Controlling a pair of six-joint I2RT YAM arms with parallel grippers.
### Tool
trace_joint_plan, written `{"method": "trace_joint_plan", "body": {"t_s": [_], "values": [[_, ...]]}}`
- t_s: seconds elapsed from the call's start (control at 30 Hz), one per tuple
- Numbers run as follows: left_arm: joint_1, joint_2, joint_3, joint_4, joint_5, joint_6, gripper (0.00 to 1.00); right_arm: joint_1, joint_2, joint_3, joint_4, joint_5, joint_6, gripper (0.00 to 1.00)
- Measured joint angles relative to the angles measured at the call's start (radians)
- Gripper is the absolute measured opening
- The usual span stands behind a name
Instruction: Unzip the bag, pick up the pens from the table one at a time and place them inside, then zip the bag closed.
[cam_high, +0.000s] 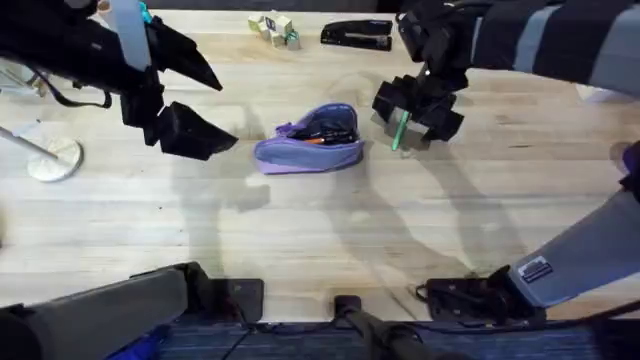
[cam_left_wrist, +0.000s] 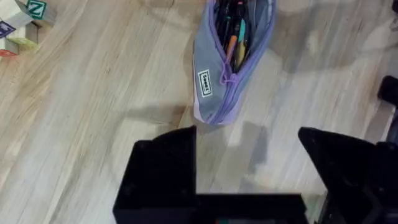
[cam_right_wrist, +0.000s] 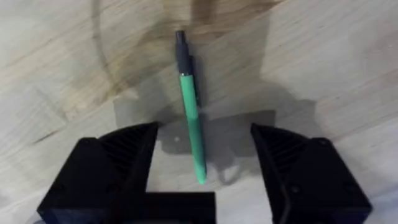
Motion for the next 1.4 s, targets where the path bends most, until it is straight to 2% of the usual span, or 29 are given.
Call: {"method": "trace_joint_plan", "body": {"t_s": [0.2, 0.27, 0.37, 0.47, 0.57, 0.6, 0.8, 1.0, 1.2, 1.4], "values": [[0.0, 0.0, 0.0, 0.0, 0.0, 0.0, 0.994, 0.023, 0.014, 0.01, -0.002, 0.031, 0.003, 0.87], [0.0, 0.0, 0.0, 0.0, 0.0, 0.0, 0.994, 0.034, 0.018, 0.013, 0.001, 0.044, 0.004, 0.825], [0.0, 0.0, 0.0, 0.0, 0.0, 0.0, 0.994, 0.053, 0.024, 0.019, 0.015, 0.056, 0.012, 0.566], [0.0, 0.0, 0.0, 0.0, 0.0, 0.0, 0.994, 0.064, 0.029, 0.024, 0.02, 0.067, 0.019, 0.353], [0.0, 0.0, 0.0, 0.0, -0.001, 0.0, 0.994, 0.063, 0.028, 0.024, 0.013, 0.078, 0.025, 0.071], [0.0, 0.0, 0.0, 0.0, -0.001, 0.0, 0.994, 0.063, 0.028, 0.024, 0.013, 0.081, 0.026, 0.046], [0.0, 0.0, 0.0, 0.0, -0.001, 0.0, 0.993, 0.064, 0.03, 0.03, 0.002, 0.093, 0.026, 0.034], [0.0, 0.0, 0.0, 0.0, -0.001, 0.0, 0.994, 0.075, 0.061, 0.089, -0.109, 0.148, -0.008, 0.03], [0.0, 0.0, 0.0, 0.0, -0.002, 0.0, 0.994, 0.073, 0.055, 0.155, -0.187, 0.198, -0.191, 0.031], [0.0, 0.0, 0.0, 0.0, -0.002, 0.0, 0.994, 0.074, -0.046, 0.244, -0.179, 0.204, -0.471, 0.031]]}}
